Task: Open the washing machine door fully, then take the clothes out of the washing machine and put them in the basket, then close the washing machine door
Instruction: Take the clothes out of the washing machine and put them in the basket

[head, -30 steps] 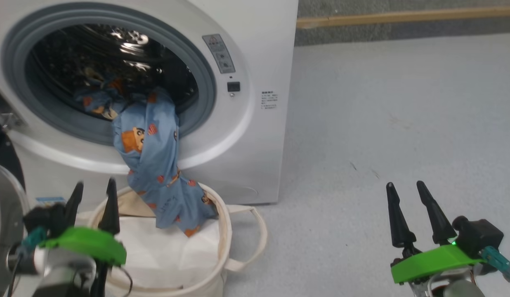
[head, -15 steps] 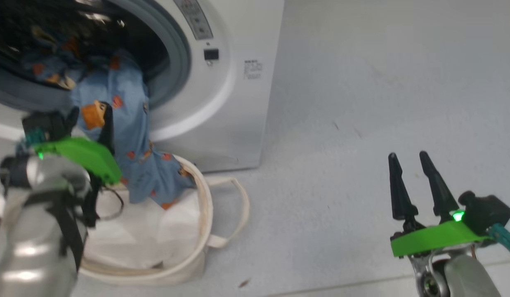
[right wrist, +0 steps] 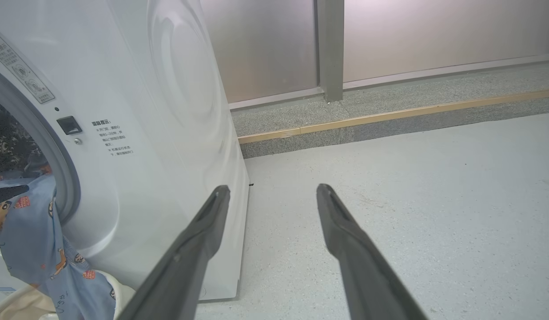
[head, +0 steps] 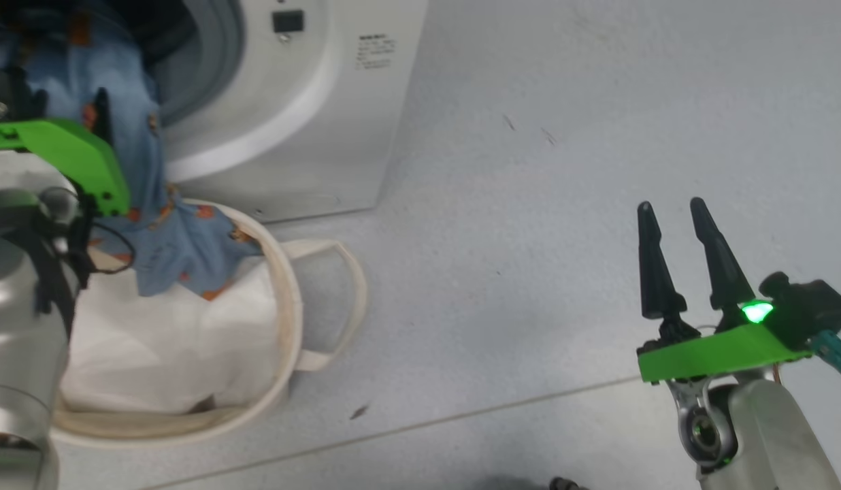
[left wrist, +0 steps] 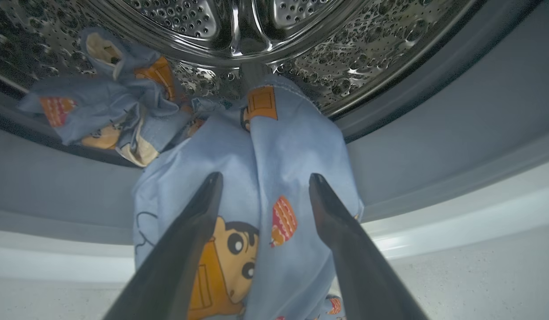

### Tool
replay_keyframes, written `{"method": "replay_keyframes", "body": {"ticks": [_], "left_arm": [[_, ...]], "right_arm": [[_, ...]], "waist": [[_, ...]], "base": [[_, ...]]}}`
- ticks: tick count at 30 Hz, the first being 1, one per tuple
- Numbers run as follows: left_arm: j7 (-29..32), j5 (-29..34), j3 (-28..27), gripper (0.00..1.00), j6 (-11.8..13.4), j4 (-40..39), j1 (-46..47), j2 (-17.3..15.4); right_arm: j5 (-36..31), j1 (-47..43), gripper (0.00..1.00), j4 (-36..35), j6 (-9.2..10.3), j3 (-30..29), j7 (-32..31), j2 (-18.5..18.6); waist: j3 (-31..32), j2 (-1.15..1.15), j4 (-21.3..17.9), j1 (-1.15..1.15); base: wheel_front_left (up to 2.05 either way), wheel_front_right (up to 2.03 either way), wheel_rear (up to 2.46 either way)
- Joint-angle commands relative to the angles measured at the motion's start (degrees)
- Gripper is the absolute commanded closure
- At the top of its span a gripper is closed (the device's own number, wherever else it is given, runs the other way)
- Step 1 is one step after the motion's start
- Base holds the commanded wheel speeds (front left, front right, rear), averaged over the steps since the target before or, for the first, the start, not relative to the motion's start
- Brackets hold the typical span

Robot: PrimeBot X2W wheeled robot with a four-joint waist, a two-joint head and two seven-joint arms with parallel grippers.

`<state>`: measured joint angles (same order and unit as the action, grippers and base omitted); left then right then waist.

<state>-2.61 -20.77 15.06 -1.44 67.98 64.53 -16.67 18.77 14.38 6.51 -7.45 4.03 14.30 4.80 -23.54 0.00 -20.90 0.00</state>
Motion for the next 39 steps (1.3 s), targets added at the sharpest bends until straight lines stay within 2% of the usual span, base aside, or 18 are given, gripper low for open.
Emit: {"method": "replay_keyframes", "body": {"ticks": [1, 8, 10, 11, 12, 14, 17, 27, 36, 39], "left_arm": [[0.37, 0.51, -0.66, 0.0, 0.59, 0.29, 2.85, -3.18], [3.4, -1.02, -1.54, 0.0, 1.6, 4.45, 5.84, -3.57], [3.34, -1.19, -1.65, 0.0, 2.56, 4.87, 5.98, -3.72], [3.12, -1.45, -1.9, 0.27, 3.09, 5.03, 5.87, -3.83], [3.86, -1.4, -1.63, 1.0, 2.82, 5.22, 5.36, -3.8], [4.6, -2.08, -1.88, 1.0, 1.83, 5.43, 4.94, -3.78], [2.12, -2.35, -1.93, 1.0, 1.78, 5.51, 4.73, -3.63], [-9.94, -4.82, -3.15, 1.0, -1.35, 4.31, 2.78, -0.07], [-12.31, -6.45, -4.2, 1.0, -3.27, -1.37, -5.38, 3.36], [-12.36, -6.75, -5.07, 1.0, -2.91, -5.36, -10.55, 4.09]], "right_arm": [[0.61, 1.39, 0.0, -1.98, -0.03, 1.32, 0.7, 0.08], [0.78, 2.28, 0.0, -1.98, -0.03, 1.67, 0.7, -0.09], [0.72, 2.34, 0.0, -1.91, -0.03, 1.72, 0.7, -0.08], [0.72, 2.42, 0.0, -1.91, -0.03, 1.81, 0.7, -0.11], [0.72, 2.5, 0.0, -1.91, -0.03, 1.91, 0.7, -0.15], [0.88, 2.51, 0.0, -1.98, -0.03, 1.74, 0.7, -0.25], [0.83, 2.24, 0.0, -1.85, -0.03, 1.35, 0.7, -0.21], [0.29, 0.54, 0.0, -1.65, -0.03, 0.18, 0.7, 0.6], [-0.26, -2.0, 0.0, -1.52, -0.03, -1.09, 0.7, 1.38], [-0.4, -2.89, 0.0, -1.44, -0.03, -1.24, 0.7, 1.46]], "waist": [[-2.09, 0.0, -1.67, 0.0], [-4.27, 0.0, -2.89, 0.0], [-4.46, 0.0, -2.98, 0.0], [-4.51, 0.0, -3.09, 0.0], [-4.47, 0.0, -3.25, 0.0], [-4.48, 0.0, -3.26, 0.0], [-4.26, 0.0, -2.6, 0.0], [-0.21, 0.0, 2.02, 0.0], [3.88, 0.0, 6.45, 0.0], [5.23, 0.0, 7.42, 0.0]], "base": [[0.0, 0.0, 0.0], [0.0, 0.0, 0.0], [0.0, 0.0, 0.0], [0.0, 0.0, 0.0], [0.0, 0.0, 0.0], [0.0, 0.0, 0.0], [0.0, 0.0, 0.0], [0.0, 0.0, 0.0], [0.0, 0.0, 0.0], [0.0, 0.0, 0.0]]}}
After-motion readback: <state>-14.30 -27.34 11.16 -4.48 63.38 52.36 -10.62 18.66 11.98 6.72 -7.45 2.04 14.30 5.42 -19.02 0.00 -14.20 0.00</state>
